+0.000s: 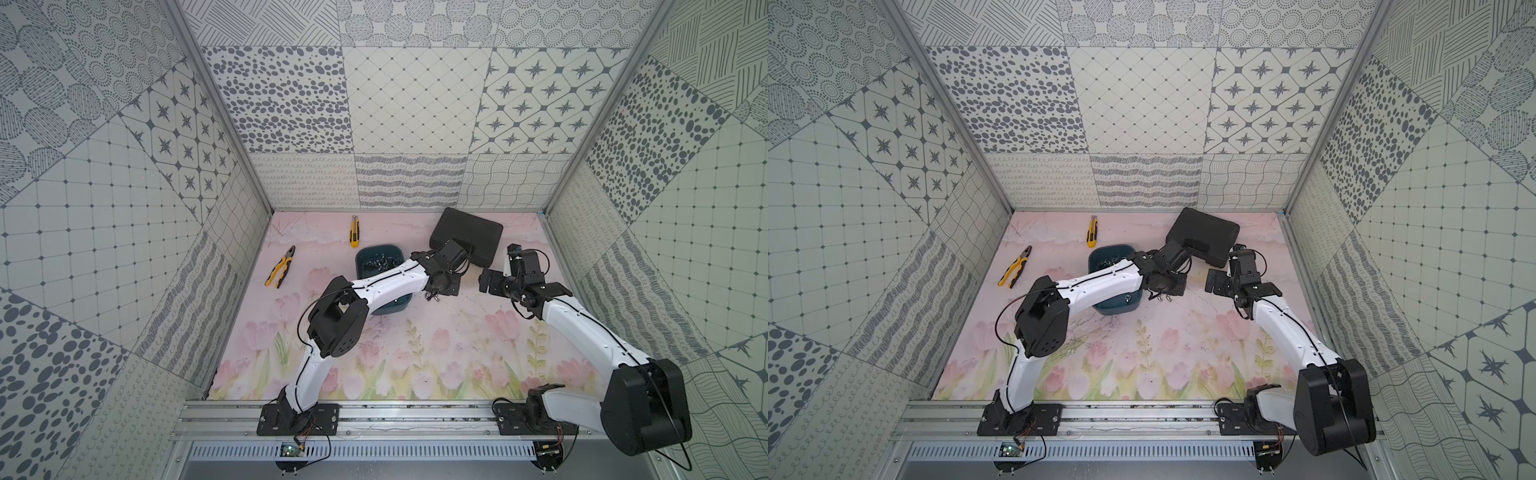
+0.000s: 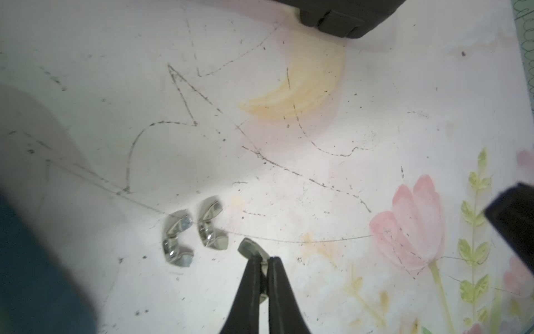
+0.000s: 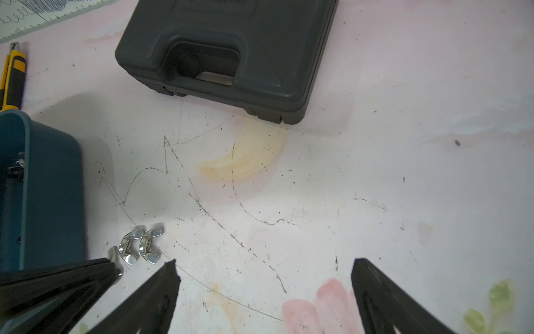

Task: Take out the wing nut from the storage box
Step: Place the wing nut at the center of the board.

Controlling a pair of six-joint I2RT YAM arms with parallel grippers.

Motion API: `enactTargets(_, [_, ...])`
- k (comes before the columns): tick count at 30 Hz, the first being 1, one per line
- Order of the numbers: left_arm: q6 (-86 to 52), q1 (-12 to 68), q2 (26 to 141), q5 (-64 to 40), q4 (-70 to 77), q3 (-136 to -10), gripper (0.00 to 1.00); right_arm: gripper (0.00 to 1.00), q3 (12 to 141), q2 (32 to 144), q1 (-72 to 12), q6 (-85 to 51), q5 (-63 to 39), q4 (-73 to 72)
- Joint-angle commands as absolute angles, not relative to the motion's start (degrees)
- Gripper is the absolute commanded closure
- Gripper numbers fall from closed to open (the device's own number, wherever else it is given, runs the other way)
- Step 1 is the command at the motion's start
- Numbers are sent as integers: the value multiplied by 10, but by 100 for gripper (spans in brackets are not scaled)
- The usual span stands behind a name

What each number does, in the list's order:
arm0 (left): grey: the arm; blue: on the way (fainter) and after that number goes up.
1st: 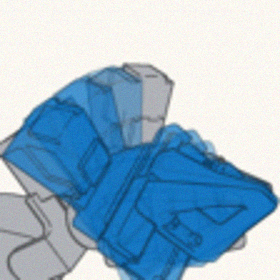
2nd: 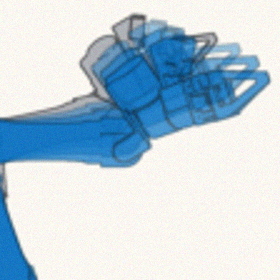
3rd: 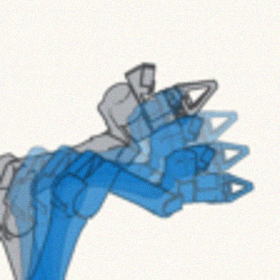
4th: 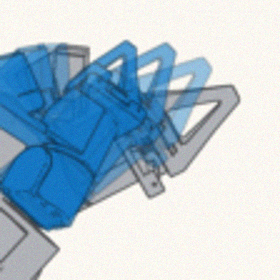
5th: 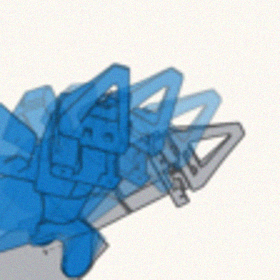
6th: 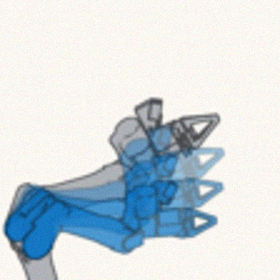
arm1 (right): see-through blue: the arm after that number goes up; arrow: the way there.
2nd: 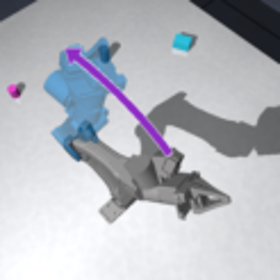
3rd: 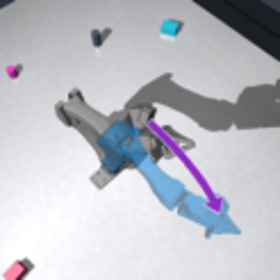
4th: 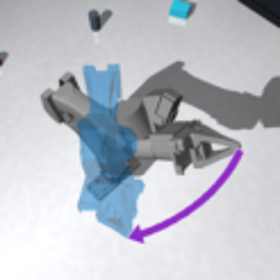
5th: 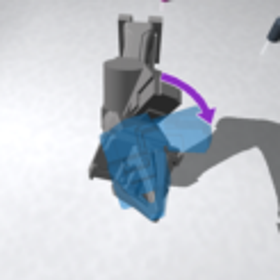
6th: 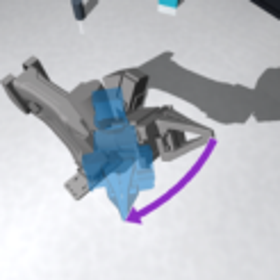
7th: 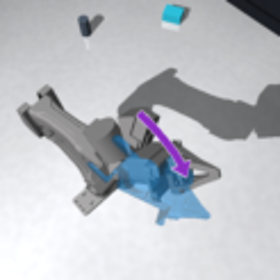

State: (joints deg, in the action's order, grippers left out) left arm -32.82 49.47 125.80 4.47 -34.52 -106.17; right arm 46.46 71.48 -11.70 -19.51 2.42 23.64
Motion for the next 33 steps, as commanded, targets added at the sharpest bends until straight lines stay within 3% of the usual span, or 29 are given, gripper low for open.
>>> enactTargets(1, [-367, 503, 1311, 33, -354, -1114, 100, 3, 455, 698, -113, -185, 14, 237])
enactTargets(21, [-399, 492, 1353, 110, -369, -1109, 100, 3, 454, 702, -114, -191, -3, 228])
enactTargets(33, [-380, 487, 1303, 92, -366, -1103, 80, 3, 477, 720, -133, -183, 9, 244])
